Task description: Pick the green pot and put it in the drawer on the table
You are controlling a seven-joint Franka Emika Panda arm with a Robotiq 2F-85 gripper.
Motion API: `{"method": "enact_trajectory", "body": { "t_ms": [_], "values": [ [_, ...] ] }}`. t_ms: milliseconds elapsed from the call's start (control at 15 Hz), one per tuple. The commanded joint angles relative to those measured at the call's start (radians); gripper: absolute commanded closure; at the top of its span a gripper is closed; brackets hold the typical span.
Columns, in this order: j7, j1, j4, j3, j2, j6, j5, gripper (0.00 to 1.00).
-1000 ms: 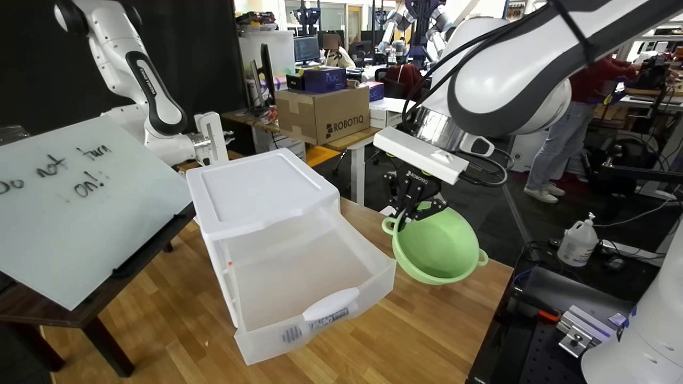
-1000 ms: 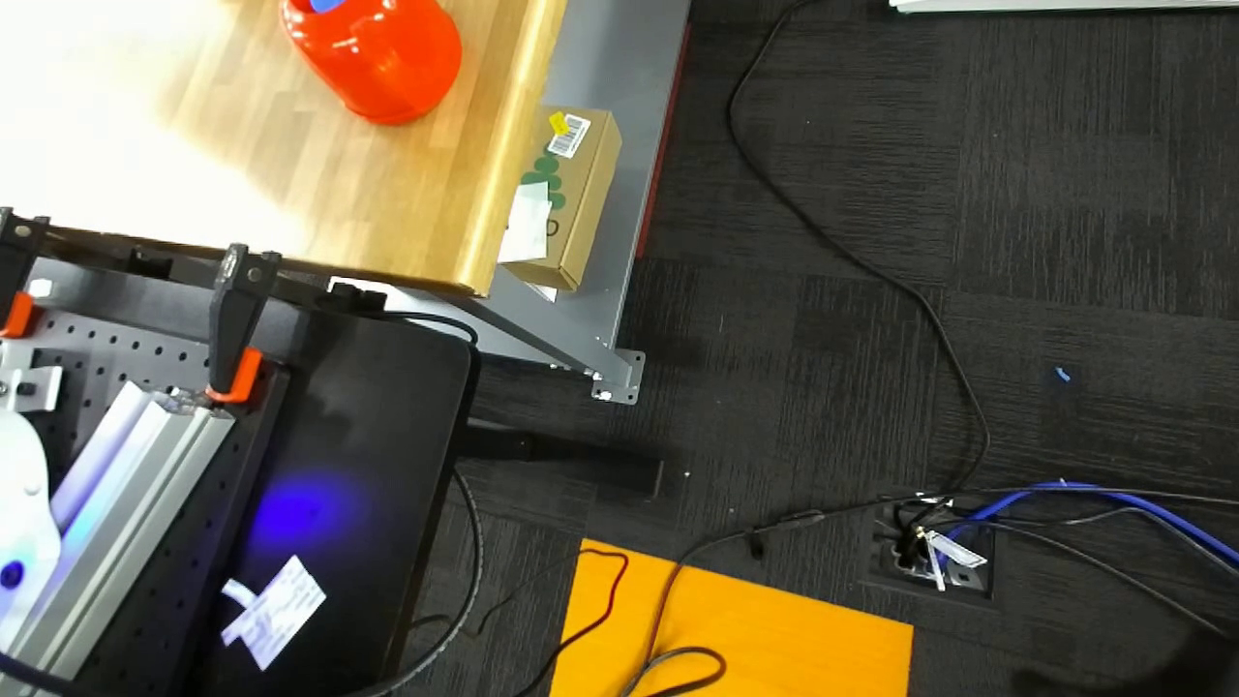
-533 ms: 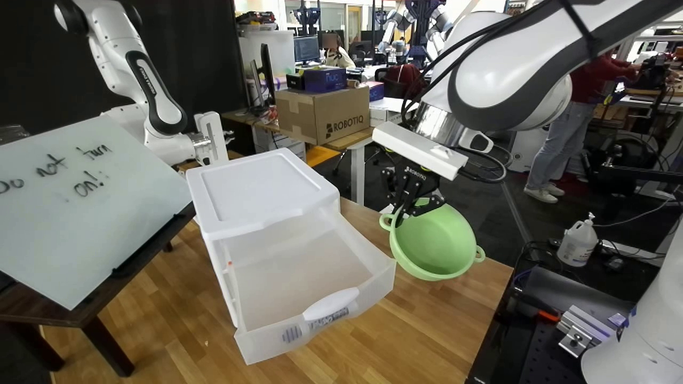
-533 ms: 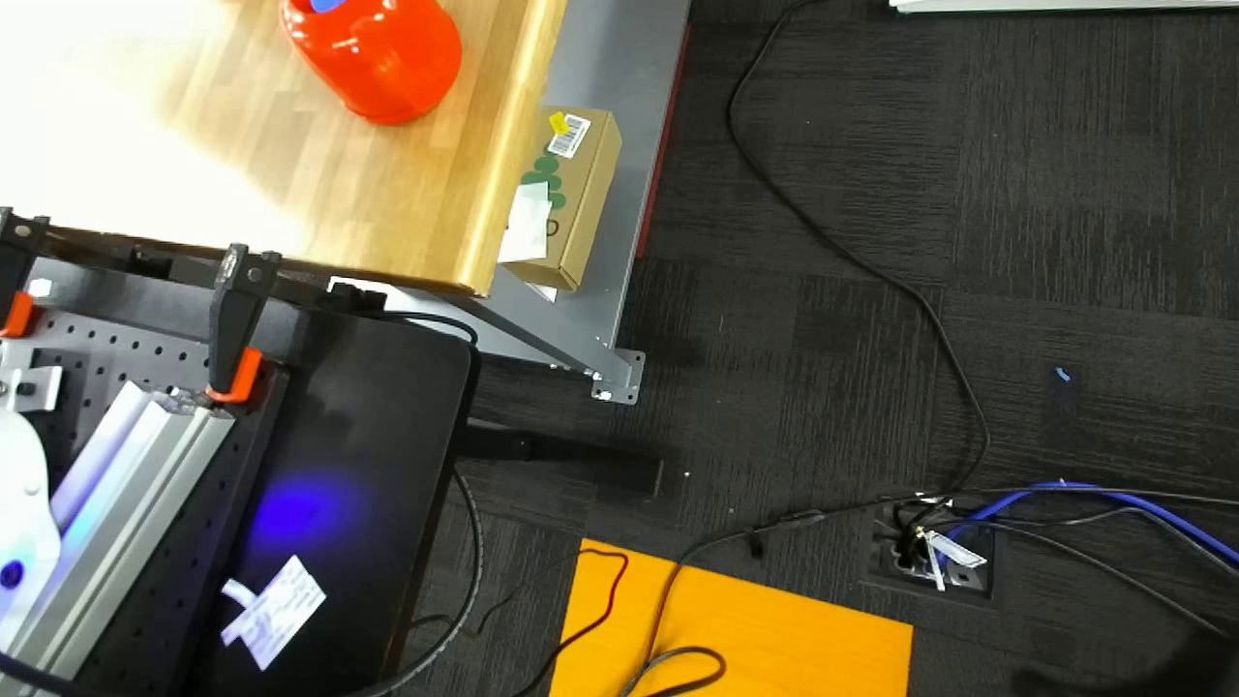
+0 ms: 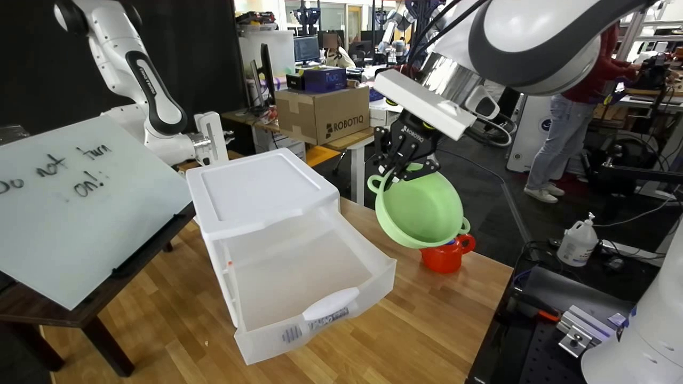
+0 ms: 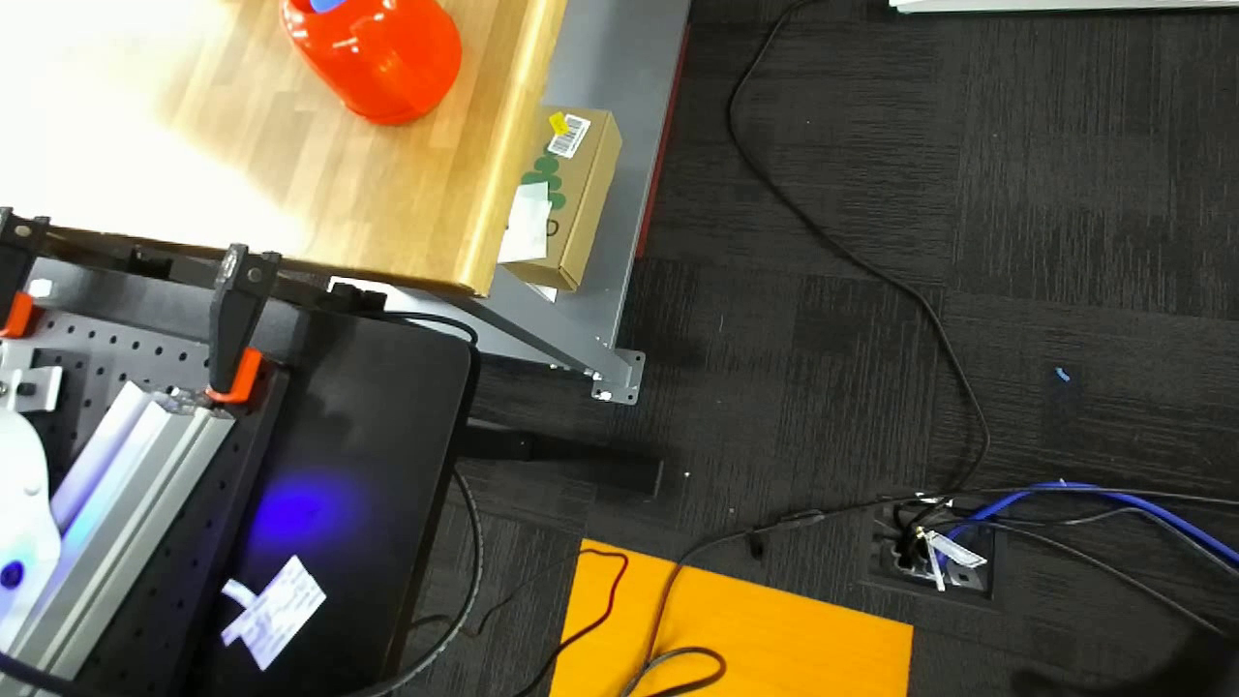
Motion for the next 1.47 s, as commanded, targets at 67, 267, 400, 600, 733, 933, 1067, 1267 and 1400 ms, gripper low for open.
{"method": "enact_trajectory", "body": {
  "t_ms": [67,267,400,600,733,933,1067,1267,1400],
  "values": [
    [0.000,-0.002,0.004,0.005,-0.006,-0.005,0.000,0.91],
    [0.000,-0.002,0.004,0.005,-0.006,-0.006,0.000,0.91],
    [-0.004,0.001,0.010,0.007,0.004,-0.007,0.000,0.98],
    [0.003,0.003,0.039,0.026,0.025,-0.024,-0.017,0.98],
    [0.009,0.004,0.072,0.049,0.046,-0.038,-0.037,0.98],
    [0.032,-0.009,0.133,0.096,0.079,-0.051,-0.102,0.98],
    [0.048,-0.012,0.174,0.115,0.105,-0.066,-0.145,0.98],
    [0.068,-0.003,0.230,0.134,0.157,-0.095,-0.192,0.98],
    [0.084,-0.002,0.275,0.154,0.199,-0.126,-0.233,0.98]
  ]
}}
